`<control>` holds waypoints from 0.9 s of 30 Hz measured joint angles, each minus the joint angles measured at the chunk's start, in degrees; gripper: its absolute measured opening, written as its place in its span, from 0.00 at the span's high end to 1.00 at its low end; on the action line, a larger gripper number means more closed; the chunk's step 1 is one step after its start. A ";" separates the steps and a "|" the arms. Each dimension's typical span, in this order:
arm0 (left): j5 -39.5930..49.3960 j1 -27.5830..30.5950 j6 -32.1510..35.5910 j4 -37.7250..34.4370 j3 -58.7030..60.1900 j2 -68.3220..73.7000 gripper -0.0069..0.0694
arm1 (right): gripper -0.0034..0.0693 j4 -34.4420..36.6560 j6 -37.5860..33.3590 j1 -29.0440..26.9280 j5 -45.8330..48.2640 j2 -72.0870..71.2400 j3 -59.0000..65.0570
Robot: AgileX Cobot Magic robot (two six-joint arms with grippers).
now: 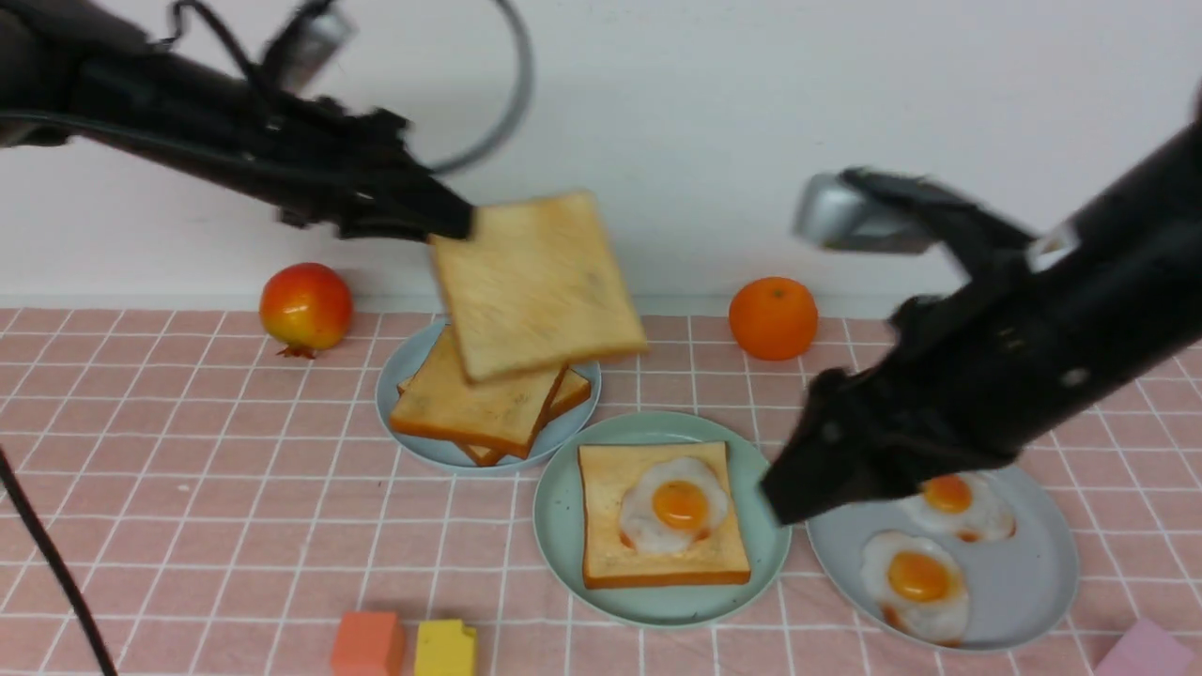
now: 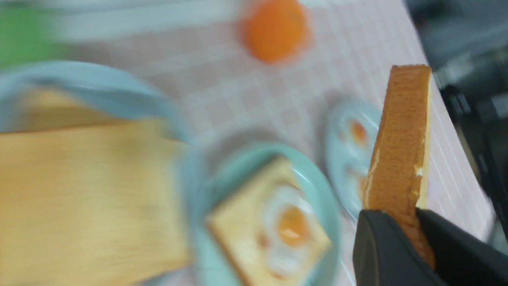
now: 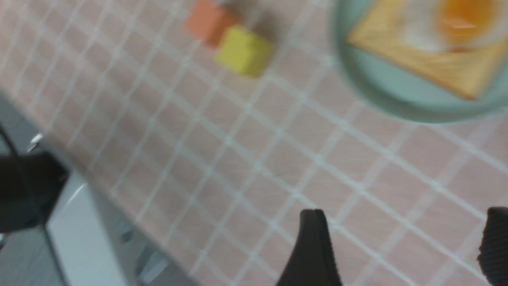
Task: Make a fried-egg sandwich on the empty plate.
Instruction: Use the left arm to place a slice of bread on the fried egg in the middle
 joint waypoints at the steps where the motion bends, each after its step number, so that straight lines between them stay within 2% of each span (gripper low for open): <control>1: 0.09 -1.92 1.20 0.00 1.08 0.00 0.77 | 0.20 -1.06 0.97 -1.06 0.07 -1.31 0.70; 2: 0.09 -1.92 1.41 0.00 1.08 0.10 0.77 | 0.20 -1.24 1.13 -1.27 0.07 -1.60 0.84; 3: -0.67 -5.24 2.89 0.84 2.83 0.79 0.77 | 0.20 -2.98 2.64 -2.79 -0.06 -4.03 2.30; 7: -3.90 -9.44 3.69 2.87 4.06 3.51 0.77 | 0.20 -5.61 5.12 -5.31 -1.11 -10.25 7.37; 13: -8.05 -10.12 3.89 2.12 4.06 9.34 0.77 | 0.20 -5.97 5.61 -5.73 -4.04 -16.73 14.31; 21: -13.36 -10.12 2.90 1.60 4.12 14.46 0.77 | 0.20 -5.97 5.61 -5.73 -3.92 -17.50 15.17; 24: -14.04 -10.12 2.78 1.66 4.18 14.55 0.73 | 0.20 -5.81 5.61 -5.73 -3.78 -17.50 15.29; 27: -14.10 -10.12 2.63 2.20 4.12 14.55 0.57 | 0.20 -5.53 5.61 -5.73 -3.54 -17.50 15.28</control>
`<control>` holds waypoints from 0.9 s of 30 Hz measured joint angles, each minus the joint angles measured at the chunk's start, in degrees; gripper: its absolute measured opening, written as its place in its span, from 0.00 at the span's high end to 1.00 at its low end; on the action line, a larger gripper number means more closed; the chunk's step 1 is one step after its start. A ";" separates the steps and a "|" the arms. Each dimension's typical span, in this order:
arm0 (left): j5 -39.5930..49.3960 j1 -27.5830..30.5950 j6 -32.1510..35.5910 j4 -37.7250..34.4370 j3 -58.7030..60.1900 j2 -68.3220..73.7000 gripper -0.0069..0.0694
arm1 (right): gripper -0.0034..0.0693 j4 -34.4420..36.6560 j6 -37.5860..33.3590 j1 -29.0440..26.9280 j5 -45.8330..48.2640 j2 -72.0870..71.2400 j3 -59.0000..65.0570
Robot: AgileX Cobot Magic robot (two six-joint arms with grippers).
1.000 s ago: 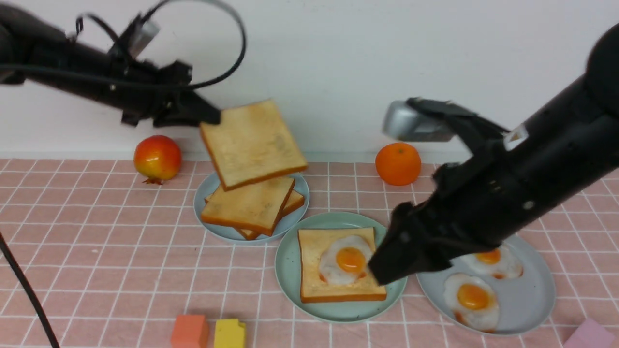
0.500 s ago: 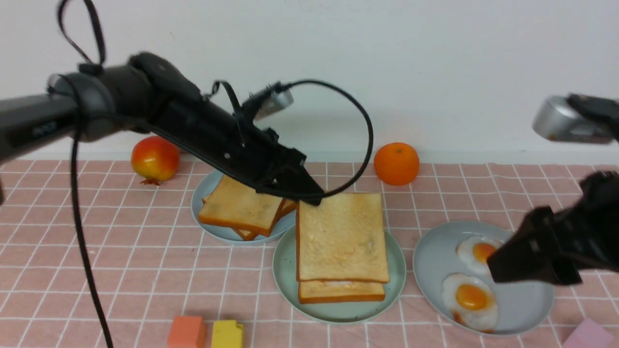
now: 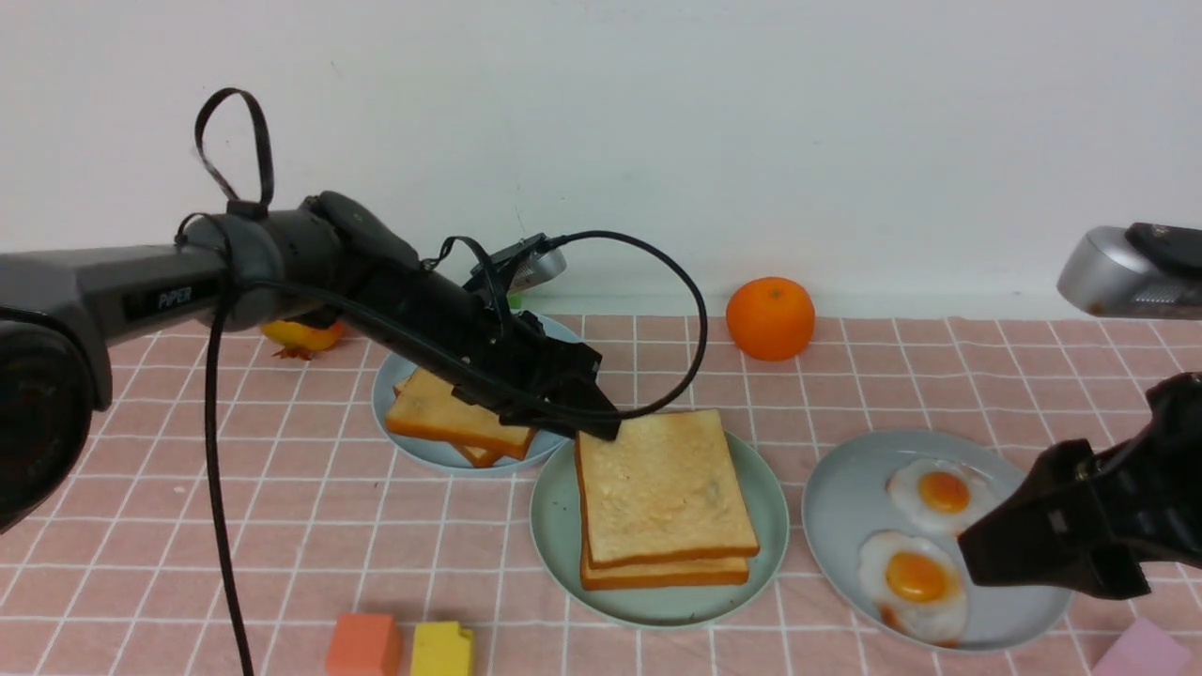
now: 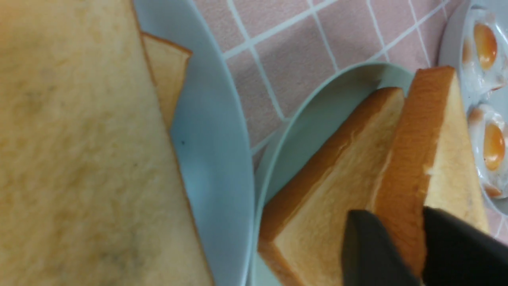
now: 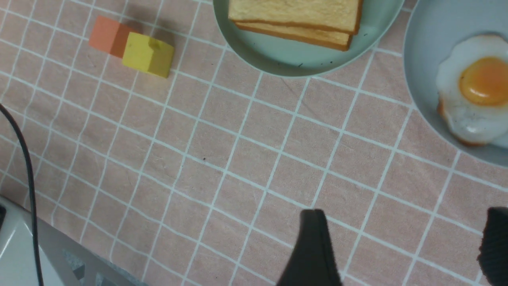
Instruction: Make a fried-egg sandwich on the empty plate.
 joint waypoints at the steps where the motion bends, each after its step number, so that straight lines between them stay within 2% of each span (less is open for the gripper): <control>1: 0.00 0.00 0.00 0.57 0.00 0.00 0.50 | 0.20 0.11 0.04 0.00 0.00 0.00 0.00; 2: 0.00 0.00 0.00 0.68 0.00 -0.07 0.50 | 0.20 0.20 0.04 0.00 0.00 0.00 0.00; 3: 0.12 0.00 -0.05 2.24 0.00 -0.58 0.36 | 0.20 0.25 0.04 0.00 -0.05 0.00 0.00; 4: 0.19 0.00 -0.05 2.57 0.00 -0.66 0.34 | 0.20 0.25 0.04 0.00 -0.05 0.00 0.00; 5: 0.32 0.00 -0.42 3.98 0.00 -1.54 0.24 | 0.20 0.25 0.04 0.00 -0.05 0.00 0.00; 7: 0.38 0.00 -0.99 5.28 0.00 -2.57 0.19 | 0.20 0.25 0.04 0.00 -0.12 0.00 0.00; 8: 0.38 0.00 -2.36 8.27 0.00 -4.30 0.11 | 0.22 0.25 0.04 0.00 -0.48 0.00 0.00; 11: 0.45 0.00 -4.85 12.77 0.00 -7.22 0.06 | 0.27 0.25 0.04 0.00 -1.54 -0.06 0.00; 12: 0.71 0.00 -6.82 16.56 0.00 -9.10 0.05 | 0.33 0.25 -0.10 0.00 -2.73 -0.54 0.09; 13: 1.03 0.00 -8.26 18.19 0.00 -10.21 0.05 | 0.38 0.30 -0.49 0.00 -3.65 -1.13 0.28; 14: 1.73 0.00 -9.63 19.98 0.00 -11.99 0.05 | 0.47 0.66 -1.19 0.00 -5.37 -2.49 0.58; 15: 2.05 0.00 -10.07 20.18 0.00 -12.29 0.06 | 0.51 0.84 -1.46 0.00 -6.09 -3.09 0.72; 16: 3.39 0.00 -11.07 21.10 0.00 -15.00 0.09 | 0.64 1.23 -2.28 0.00 -8.97 -6.17 1.38; 19: 7.64 0.00 -11.78 19.60 0.00 -20.84 0.19 | 0.91 0.77 -4.07 0.00 -14.38 -12.86 4.03; 20: 8.00 0.00 -11.78 19.04 0.00 -21.23 0.20 | 0.93 0.72 -4.40 0.00 -14.74 -13.87 4.31; 24: 16.74 0.00 -11.62 12.25 0.00 -29.67 0.55 | 0.96 -0.06 -7.50 0.00 -20.11 -26.19 13.69; 25: 17.06 0.00 -11.62 12.25 0.00 -29.96 0.57 | 0.96 0.02 -7.50 0.00 -20.32 -26.76 14.18; 26: 18.65 0.00 -11.77 11.15 0.07 -32.26 0.73 | 0.96 1.02 -7.84 0.00 -22.52 -31.31 18.33; 27: 18.91 0.00 -12.24 11.10 0.28 -33.89 0.81 | 0.96 1.48 -7.89 0.00 -23.74 -33.57 20.47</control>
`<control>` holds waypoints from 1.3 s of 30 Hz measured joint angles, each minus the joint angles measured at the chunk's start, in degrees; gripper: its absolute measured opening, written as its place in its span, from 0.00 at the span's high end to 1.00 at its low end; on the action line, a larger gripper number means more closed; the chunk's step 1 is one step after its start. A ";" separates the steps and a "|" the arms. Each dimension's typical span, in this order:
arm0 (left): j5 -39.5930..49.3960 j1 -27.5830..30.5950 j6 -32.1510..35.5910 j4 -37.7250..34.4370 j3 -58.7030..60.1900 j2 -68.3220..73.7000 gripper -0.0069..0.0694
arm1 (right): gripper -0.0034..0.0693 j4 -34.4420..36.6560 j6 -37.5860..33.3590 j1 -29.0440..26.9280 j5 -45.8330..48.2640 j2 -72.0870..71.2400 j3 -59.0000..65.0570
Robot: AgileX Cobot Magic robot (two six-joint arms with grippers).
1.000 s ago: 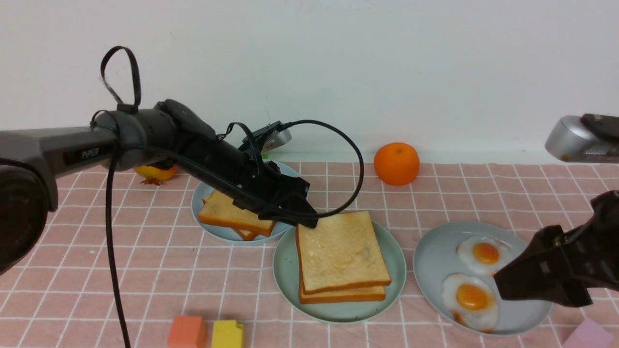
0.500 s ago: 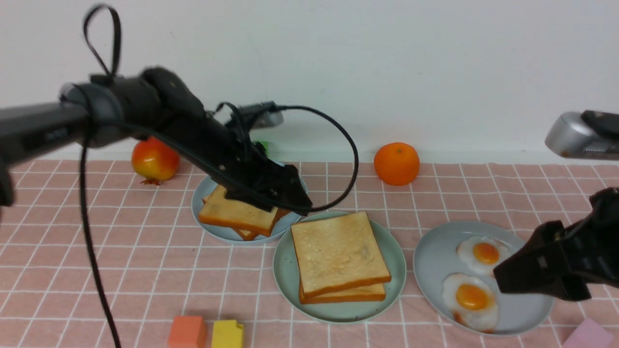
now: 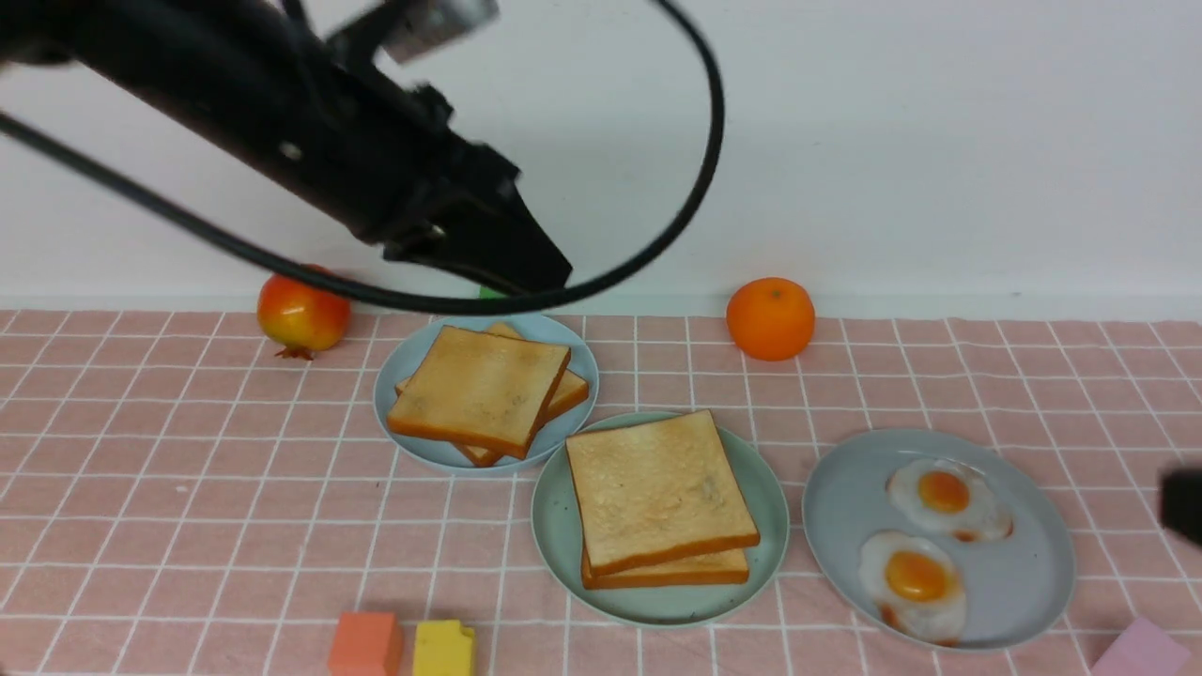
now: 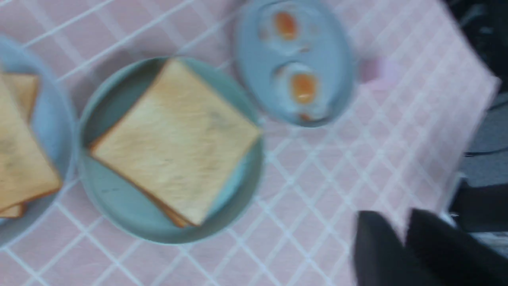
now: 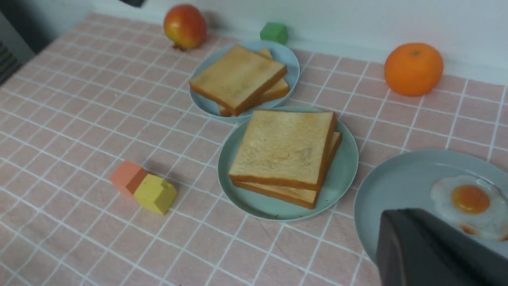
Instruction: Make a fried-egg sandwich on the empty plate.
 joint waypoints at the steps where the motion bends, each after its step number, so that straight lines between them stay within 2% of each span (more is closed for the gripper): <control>1: 0.01 0.00 -0.27 0.00 0.36 -0.36 0.84 | 0.96 0.00 0.00 0.00 -0.30 -1.12 1.08; 2: 0.06 0.00 -1.26 0.16 1.72 -2.93 0.89 | 0.96 0.29 -0.13 0.00 -2.61 -4.80 4.73; 6: 0.14 0.00 -4.66 1.38 6.75 -10.64 0.89 | 0.96 0.43 -0.54 0.00 -9.02 -11.84 12.46; 12: 0.27 0.00 -11.37 7.09 24.54 -32.99 0.89 | 0.95 0.93 -0.73 0.00 -19.60 -19.02 22.02; 21: -3.45 0.00 -18.57 14.09 42.88 -62.95 0.89 | 0.95 1.19 -0.73 0.00 -20.19 -19.37 23.72; 27: -8.75 0.00 -22.25 18.53 49.32 -68.10 0.89 | 0.95 1.14 -0.77 0.00 -20.13 -19.48 23.77; 37: -10.29 0.00 -22.45 19.93 49.60 -68.10 0.89 | 0.94 1.19 -0.77 0.00 -20.07 -19.55 23.77; 39: -12.79 0.00 -21.94 21.77 49.60 -68.10 0.89 | 0.93 1.19 -0.77 0.00 -20.07 -19.55 23.77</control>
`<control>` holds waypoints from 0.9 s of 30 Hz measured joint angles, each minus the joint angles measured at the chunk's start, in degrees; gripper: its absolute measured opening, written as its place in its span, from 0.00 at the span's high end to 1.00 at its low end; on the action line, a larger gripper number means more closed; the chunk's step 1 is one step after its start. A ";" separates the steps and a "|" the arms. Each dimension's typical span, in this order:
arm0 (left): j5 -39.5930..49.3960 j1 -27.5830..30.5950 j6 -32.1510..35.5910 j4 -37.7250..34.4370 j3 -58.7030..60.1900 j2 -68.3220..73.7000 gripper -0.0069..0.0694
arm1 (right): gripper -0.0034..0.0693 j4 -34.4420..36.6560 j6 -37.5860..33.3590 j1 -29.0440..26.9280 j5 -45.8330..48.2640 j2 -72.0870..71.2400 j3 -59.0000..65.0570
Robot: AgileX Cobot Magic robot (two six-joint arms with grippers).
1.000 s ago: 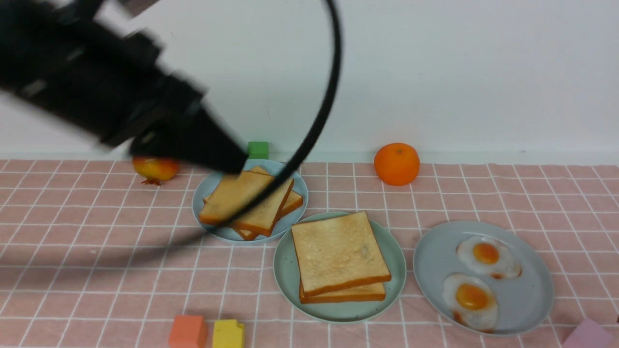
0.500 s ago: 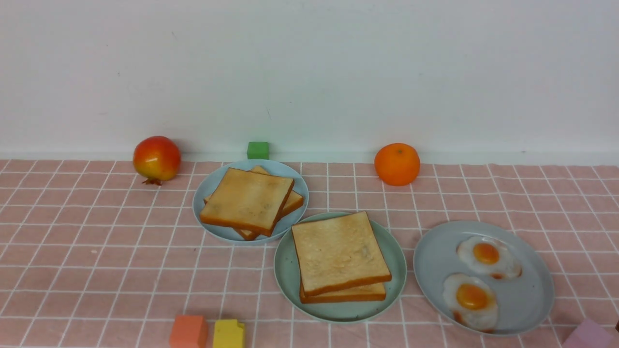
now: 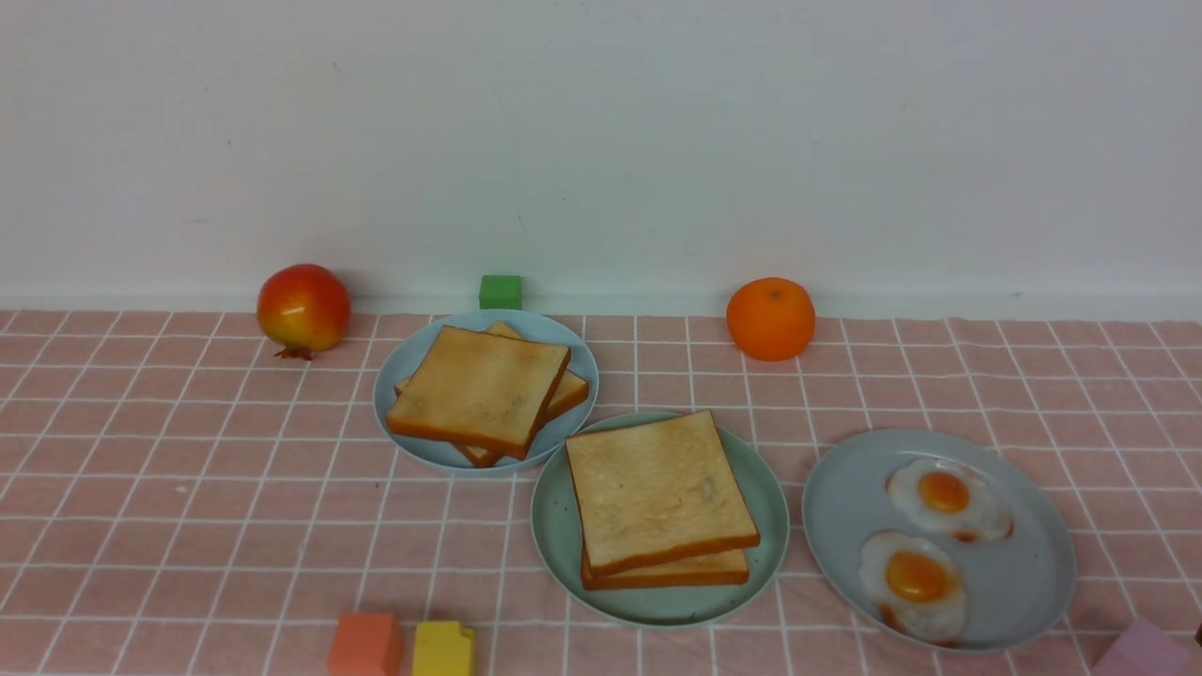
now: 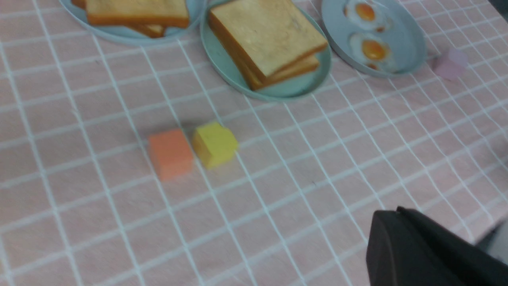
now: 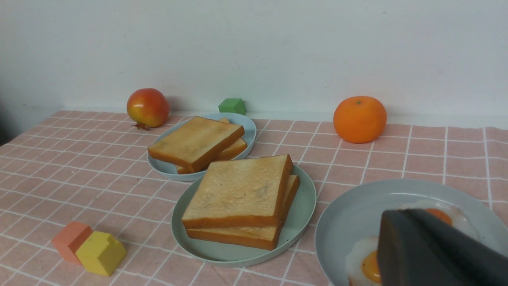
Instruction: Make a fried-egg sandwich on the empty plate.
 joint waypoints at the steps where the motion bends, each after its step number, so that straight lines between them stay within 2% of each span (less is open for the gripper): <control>1: -3.90 0.00 0.08 1.96 1.09 0.00 0.89 | 0.93 0.00 0.00 0.00 0.00 0.00 0.00; 2: -3.90 0.00 0.08 1.96 1.09 0.00 0.89 | 0.93 0.00 0.00 0.00 0.00 0.00 0.00; 5: -13.65 0.00 -2.71 7.16 6.04 -1.46 0.89 | 0.93 0.06 0.00 0.00 0.00 0.00 0.00; 6: -20.47 0.00 -6.83 11.59 9.92 -3.90 0.89 | 0.93 0.12 0.00 0.00 0.05 0.00 0.00; 8: -24.83 0.00 -9.92 16.37 13.91 -6.00 0.89 | 0.93 0.12 0.00 0.00 0.05 0.00 0.00; 10: -32.61 0.00 -15.34 25.33 22.38 -11.11 0.89 | 0.93 0.12 0.00 0.00 0.05 0.00 0.00; 13: -36.49 0.07 -18.24 29.88 29.95 -16.08 0.89 | 0.92 0.12 0.00 0.00 0.05 0.00 0.00; 19: -36.43 4.42 -19.47 26.47 43.65 -24.28 0.89 | 0.91 0.12 0.00 0.00 0.05 0.00 0.00; 22: -35.60 7.01 -19.14 24.55 44.14 -24.34 0.89 | 0.91 0.12 0.00 0.00 0.11 0.00 0.00; 27: -35.38 7.39 -18.55 24.16 44.14 -24.34 0.89 | 0.91 0.12 0.00 0.00 0.11 0.00 0.00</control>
